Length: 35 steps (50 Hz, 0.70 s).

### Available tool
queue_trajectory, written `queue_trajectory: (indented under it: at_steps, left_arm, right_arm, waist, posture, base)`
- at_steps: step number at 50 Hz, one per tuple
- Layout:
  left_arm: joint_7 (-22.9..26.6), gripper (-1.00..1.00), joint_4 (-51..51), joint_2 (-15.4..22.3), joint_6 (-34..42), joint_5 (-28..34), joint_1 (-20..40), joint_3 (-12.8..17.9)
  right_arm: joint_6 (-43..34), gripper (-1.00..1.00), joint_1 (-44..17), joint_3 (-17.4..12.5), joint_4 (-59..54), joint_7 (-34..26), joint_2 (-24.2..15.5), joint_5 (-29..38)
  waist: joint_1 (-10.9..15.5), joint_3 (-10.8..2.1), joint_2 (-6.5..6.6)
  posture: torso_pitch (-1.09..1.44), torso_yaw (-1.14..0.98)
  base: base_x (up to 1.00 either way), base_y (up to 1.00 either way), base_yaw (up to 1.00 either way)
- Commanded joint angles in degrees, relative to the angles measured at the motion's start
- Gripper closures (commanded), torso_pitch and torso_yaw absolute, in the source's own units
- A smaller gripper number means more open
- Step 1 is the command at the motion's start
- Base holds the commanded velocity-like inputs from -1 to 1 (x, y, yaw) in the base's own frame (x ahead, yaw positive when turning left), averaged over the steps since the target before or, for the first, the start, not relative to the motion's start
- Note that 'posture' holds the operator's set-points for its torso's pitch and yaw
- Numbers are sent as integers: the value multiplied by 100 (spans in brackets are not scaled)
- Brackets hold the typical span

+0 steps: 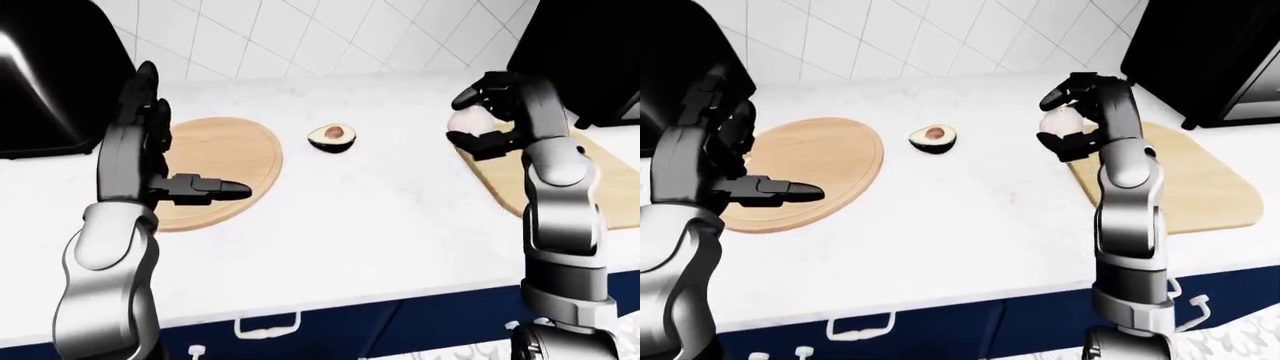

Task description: Place the avocado and the garlic on separate cutting boards.

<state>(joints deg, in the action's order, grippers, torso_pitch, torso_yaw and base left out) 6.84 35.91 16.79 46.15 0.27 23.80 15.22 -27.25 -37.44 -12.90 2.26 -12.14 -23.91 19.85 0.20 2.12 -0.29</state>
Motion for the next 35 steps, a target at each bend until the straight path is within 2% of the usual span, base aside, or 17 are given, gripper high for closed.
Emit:
queue_trajectory:
  at_steps: [1,6,13,24,35]
  left_arm:
    - [-20,-100,162,69,-159,12,138,58]
    - [-11,-100,185,105,-100,-10,184,86]
    - [-14,-100,204,125,-47,-16,229,69]
    - [-7,-100,188,122,-58,-9,222,57]
    - [6,-100,247,147,28,-9,257,73]
  right_arm:
    - [221,42,-132,-161,106,137,-206,-8]
    - [274,43,-127,-389,-160,304,-548,-109]
    - [640,43,7,-516,-717,722,-900,-42]
    - [1246,42,-3,-587,-1671,1549,-1154,69]
    - [1566,40,84,-619,-2281,2173,-1215,41]
  waist:
    - [-3,-134,-6]
    - [5,-128,-27]
    - [5,-117,-49]
    - [11,-119,-80]
    - [24,-128,-106]
  posture:
    - [0,0]
    - [0,0]
    - [0,0]
    - [0,0]
    - [0,0]
  base:
    - [0,0,0]
    - [0,0,0]
    - [0,0,0]
    - [0,0,0]
    - [0,0,0]
